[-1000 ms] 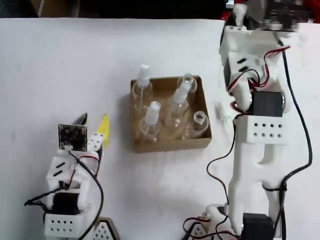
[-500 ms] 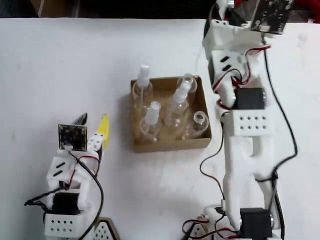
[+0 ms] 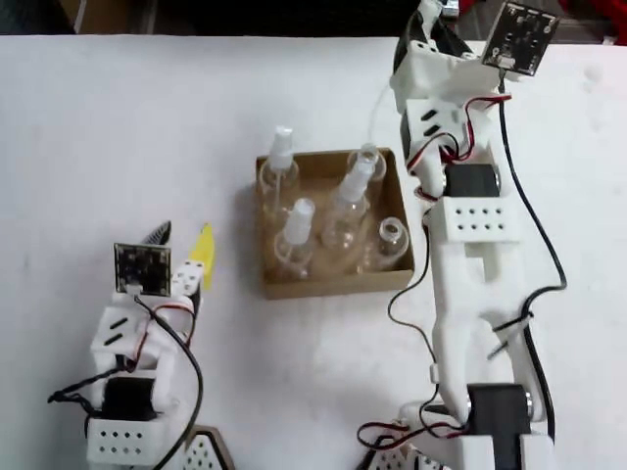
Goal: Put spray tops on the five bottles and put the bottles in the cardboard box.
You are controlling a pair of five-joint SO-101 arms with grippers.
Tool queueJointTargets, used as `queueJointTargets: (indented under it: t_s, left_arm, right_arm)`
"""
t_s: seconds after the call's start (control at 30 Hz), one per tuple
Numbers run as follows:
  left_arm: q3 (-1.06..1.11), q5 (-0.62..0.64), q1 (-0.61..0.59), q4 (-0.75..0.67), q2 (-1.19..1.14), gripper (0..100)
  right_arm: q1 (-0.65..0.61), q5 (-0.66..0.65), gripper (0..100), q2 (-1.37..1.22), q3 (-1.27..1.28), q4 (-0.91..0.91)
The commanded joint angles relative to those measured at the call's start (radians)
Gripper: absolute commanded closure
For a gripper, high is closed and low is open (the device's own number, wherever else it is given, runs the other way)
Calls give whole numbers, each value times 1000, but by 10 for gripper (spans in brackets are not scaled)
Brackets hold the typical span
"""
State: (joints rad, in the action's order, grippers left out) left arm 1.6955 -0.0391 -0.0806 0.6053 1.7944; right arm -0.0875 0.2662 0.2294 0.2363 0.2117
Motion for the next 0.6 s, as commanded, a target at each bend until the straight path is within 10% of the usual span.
queueJointTargets:
  t_s: [0.0,0.57]
  left_arm:
    - [-3,-14,15,-5,7,828]
    - [-3,-14,15,-18,7,828]
  right_arm:
    - [-5,11,982,-18,-6,-21]
    - [-5,11,982,82,23,8]
